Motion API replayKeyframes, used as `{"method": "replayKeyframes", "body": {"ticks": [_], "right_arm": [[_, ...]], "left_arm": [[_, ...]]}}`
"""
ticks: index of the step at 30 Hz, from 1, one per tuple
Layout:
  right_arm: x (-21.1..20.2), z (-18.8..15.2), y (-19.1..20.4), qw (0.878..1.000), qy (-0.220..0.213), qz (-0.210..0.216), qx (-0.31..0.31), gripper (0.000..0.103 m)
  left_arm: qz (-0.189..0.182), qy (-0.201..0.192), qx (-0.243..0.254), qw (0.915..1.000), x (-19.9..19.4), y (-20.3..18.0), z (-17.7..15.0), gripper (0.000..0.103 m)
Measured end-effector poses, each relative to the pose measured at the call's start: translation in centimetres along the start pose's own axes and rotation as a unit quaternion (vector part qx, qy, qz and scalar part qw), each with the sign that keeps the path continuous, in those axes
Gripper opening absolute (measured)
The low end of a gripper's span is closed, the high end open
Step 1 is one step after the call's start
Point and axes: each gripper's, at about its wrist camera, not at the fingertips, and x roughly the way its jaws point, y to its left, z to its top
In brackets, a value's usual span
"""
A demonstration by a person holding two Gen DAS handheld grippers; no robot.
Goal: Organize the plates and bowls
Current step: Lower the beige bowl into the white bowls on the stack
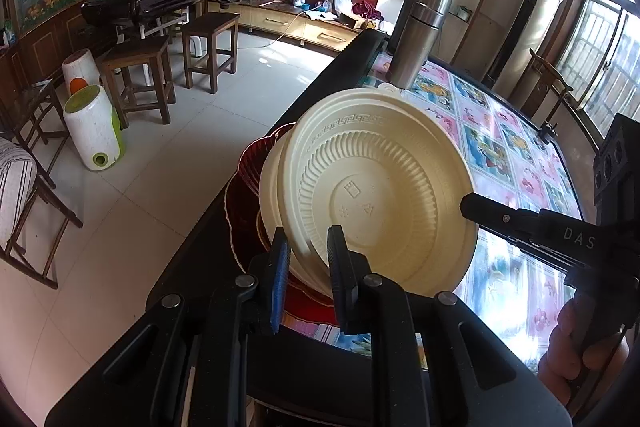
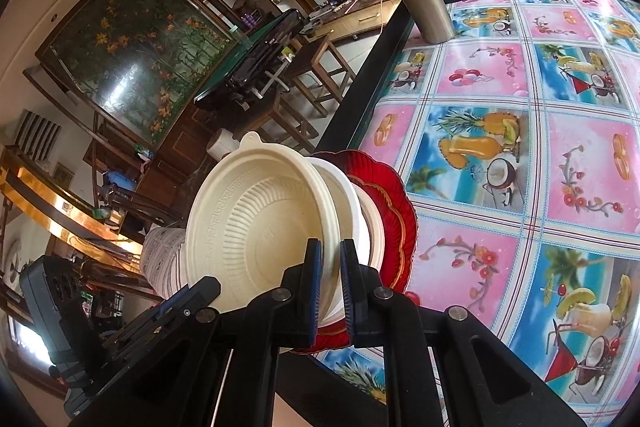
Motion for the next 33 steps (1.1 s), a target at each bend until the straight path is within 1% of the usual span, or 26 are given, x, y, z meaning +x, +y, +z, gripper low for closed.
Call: {"method": "replayKeyframes", "body": {"ticks": [14,29,33], "right_arm": [[0.7,0.0,-0.5,1.0,0.009,-0.005,0.007,0.011],[1.1,0.2,-0.4,1.0,0.008,-0.017,0.007,0.012],[1.1,0.2,-0.3,1.0,0.008,-0.018,0.003,0.013]], "left_arm": [[-0.014,0.026,-0.007,0.9995,1.2,0.3,-0.1,0.017],[0.002,0.026,0.01,0.9996,1.7,-0.1,-0.1,0.017],[0.007,0.026,0.013,0.9996,1.7,-0.1,-0.1,0.018]]}}
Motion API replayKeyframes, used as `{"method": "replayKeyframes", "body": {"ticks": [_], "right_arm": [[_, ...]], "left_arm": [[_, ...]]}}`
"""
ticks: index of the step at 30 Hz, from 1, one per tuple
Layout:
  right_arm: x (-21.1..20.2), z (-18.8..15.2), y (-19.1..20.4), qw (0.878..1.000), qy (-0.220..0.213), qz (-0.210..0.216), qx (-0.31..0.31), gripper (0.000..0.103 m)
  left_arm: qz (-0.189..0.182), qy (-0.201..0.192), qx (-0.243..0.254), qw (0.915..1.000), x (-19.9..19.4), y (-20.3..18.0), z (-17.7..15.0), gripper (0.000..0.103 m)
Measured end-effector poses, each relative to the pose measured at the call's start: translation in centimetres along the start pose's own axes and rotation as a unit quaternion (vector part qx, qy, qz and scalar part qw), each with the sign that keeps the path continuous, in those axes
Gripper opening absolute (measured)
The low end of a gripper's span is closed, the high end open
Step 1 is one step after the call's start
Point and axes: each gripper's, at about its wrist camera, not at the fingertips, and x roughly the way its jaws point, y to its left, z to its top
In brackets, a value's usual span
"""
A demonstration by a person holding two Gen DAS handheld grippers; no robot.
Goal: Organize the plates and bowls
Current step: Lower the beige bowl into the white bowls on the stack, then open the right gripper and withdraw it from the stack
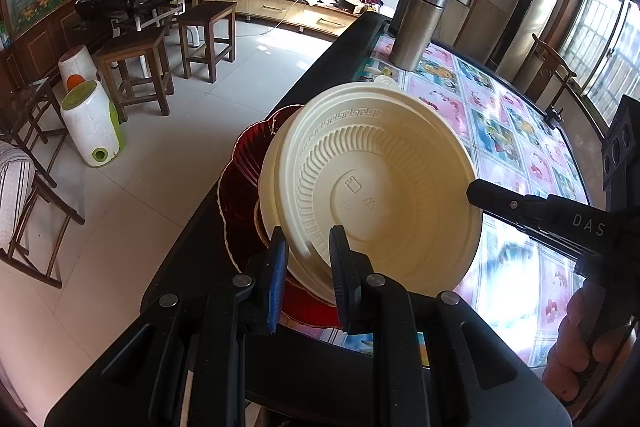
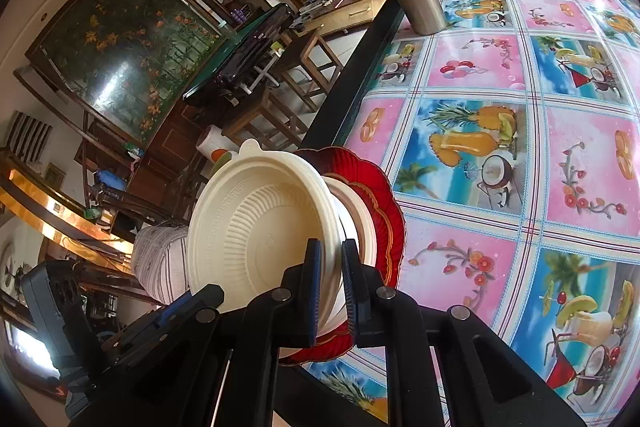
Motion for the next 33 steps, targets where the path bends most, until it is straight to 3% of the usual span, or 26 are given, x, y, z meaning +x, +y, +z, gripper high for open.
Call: {"method": "replayKeyframes", "body": {"ticks": [3,5,7,12,19,26,28,33], "right_arm": [[0.0,0.0,0.0,1.0,0.001,0.001,-0.001,0.013],[-0.1,0.0,-0.1,1.0,0.003,0.003,-0.001,0.014],[-0.1,0.1,-0.2,1.0,0.005,0.006,-0.002,0.014],[-0.7,0.2,-0.8,1.0,0.001,0.016,0.002,0.031],[-2.2,0.7,-2.7,0.999,-0.018,0.033,0.014,0.037],[-5.0,1.4,-7.6,0.997,-0.062,-0.012,0.043,0.038],[-6.1,1.5,-9.1,0.996,-0.074,-0.018,0.054,0.038],[-8.1,1.2,-10.6,0.993,-0.098,-0.031,0.05,0.039]], "left_arm": [[0.001,0.003,-0.002,1.0,0.1,-0.1,0.1,0.023],[0.008,-0.002,0.0,1.0,0.0,-0.2,0.1,0.032],[0.016,-0.01,0.004,0.9998,-0.3,-0.5,0.1,0.05],[0.036,-0.034,0.017,0.9986,-1.2,-1.1,0.3,0.055],[0.088,-0.079,0.036,0.9923,-2.9,-2.0,0.7,0.058],[0.128,-0.146,0.061,0.9791,-5.3,-4.2,0.8,0.06],[0.132,-0.166,0.073,0.9745,-6.2,-5.3,0.6,0.072],[0.142,-0.211,0.092,0.9626,-7.6,-7.5,0.1,0.082]]}}
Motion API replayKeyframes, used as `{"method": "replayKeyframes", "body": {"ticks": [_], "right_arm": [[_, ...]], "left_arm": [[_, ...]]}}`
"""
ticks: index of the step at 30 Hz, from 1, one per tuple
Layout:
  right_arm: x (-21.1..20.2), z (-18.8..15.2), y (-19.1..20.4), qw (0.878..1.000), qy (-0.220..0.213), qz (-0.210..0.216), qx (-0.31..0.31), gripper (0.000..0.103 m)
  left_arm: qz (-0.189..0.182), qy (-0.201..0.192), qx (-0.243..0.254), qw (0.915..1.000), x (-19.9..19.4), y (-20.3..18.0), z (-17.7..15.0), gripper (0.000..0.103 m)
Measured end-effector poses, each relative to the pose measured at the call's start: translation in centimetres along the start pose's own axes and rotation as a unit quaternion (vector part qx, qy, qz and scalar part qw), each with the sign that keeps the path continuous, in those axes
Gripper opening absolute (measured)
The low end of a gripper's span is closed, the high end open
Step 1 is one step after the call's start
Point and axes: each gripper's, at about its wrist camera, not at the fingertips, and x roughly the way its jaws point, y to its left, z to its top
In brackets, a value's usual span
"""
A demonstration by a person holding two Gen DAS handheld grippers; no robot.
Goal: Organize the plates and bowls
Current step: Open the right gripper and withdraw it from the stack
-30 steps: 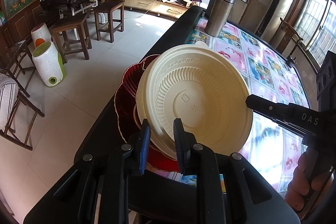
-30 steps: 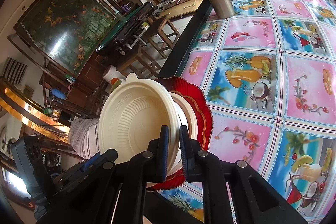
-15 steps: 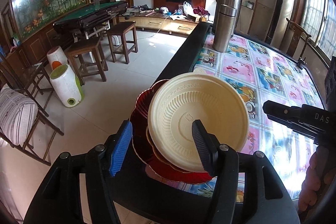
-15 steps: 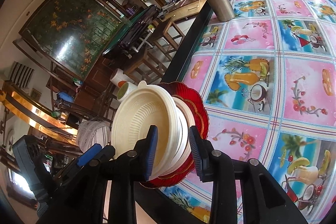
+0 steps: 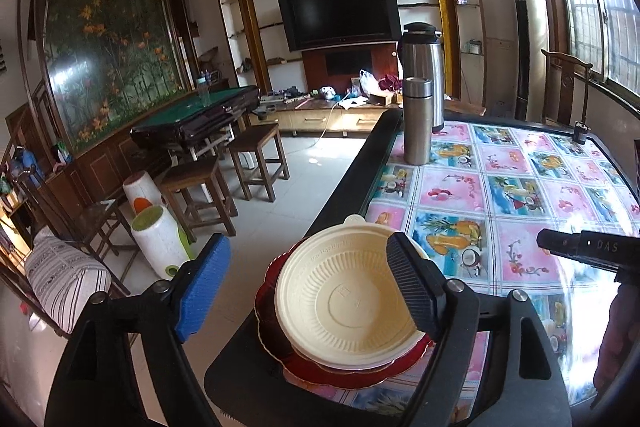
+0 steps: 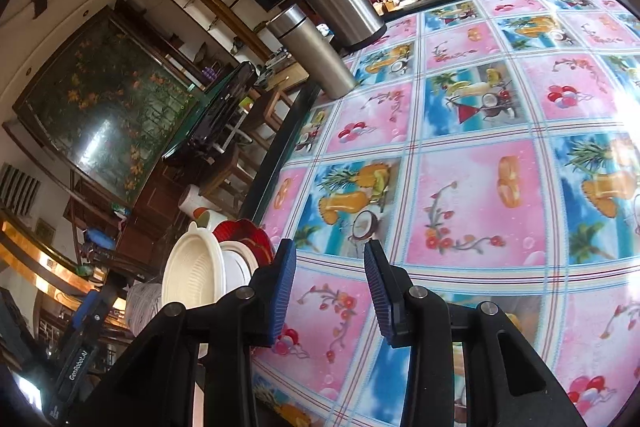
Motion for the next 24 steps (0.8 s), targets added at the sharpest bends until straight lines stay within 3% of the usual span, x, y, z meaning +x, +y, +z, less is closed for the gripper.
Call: {"method": "replayKeyframes", "body": {"ticks": [9,14,19,24], "right_arm": [[-0.1,-2.6,3.9,0.995,0.009,0.053,-0.088,0.039],[0.0,-4.1,7.3,0.987,0.009,0.083,-0.14,0.039],[0.3,-5.2,9.4,0.981,0.016,0.095,-0.167,0.039],[0.8,-5.7,10.2,0.98,0.021,0.095,-0.174,0.039]], "left_arm": [[-0.001,0.01,-0.037,0.9993,-0.3,0.8,0.0,0.083],[-0.005,0.003,-0.05,0.9987,-0.3,1.2,-0.3,0.091],[-0.013,0.005,-0.054,0.9984,-0.2,1.3,-0.4,0.101],[-0.015,0.004,-0.058,0.9982,-0.2,1.6,-0.6,0.102]]}}
